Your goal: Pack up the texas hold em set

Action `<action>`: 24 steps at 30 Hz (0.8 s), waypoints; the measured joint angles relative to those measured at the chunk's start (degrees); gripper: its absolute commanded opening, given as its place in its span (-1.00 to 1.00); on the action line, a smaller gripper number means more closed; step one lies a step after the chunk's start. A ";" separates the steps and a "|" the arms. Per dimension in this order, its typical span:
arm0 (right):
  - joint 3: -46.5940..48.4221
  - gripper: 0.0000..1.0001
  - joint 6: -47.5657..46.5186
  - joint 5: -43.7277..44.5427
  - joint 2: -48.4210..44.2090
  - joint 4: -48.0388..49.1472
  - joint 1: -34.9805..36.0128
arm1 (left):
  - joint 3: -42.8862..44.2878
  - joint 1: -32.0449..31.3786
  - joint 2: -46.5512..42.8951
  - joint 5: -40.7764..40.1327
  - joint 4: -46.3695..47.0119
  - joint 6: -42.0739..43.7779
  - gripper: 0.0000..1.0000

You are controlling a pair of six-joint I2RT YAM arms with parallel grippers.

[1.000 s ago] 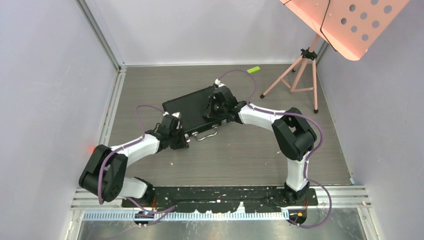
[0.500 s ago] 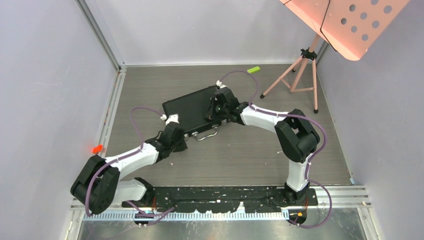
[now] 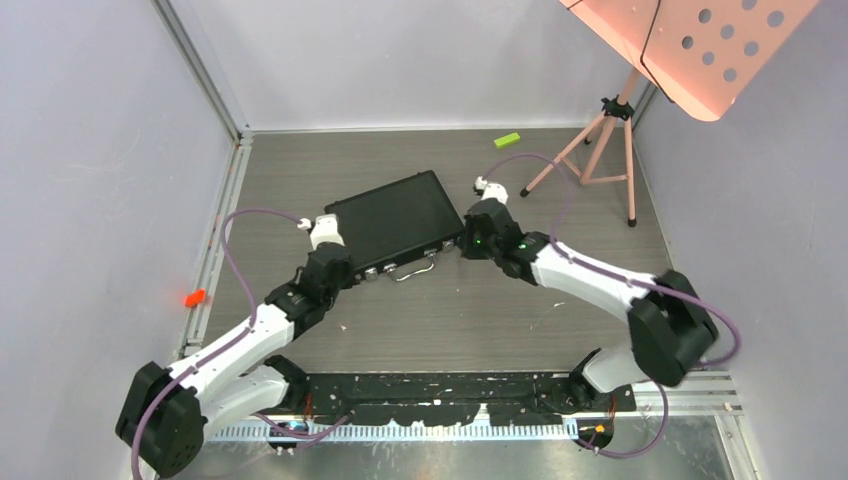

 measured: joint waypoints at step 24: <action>-18.05 0.99 -8.52 33.20 -19.32 11.10 -25.09 | 0.11 10.32 6.69 -17.62 15.06 14.93 0.98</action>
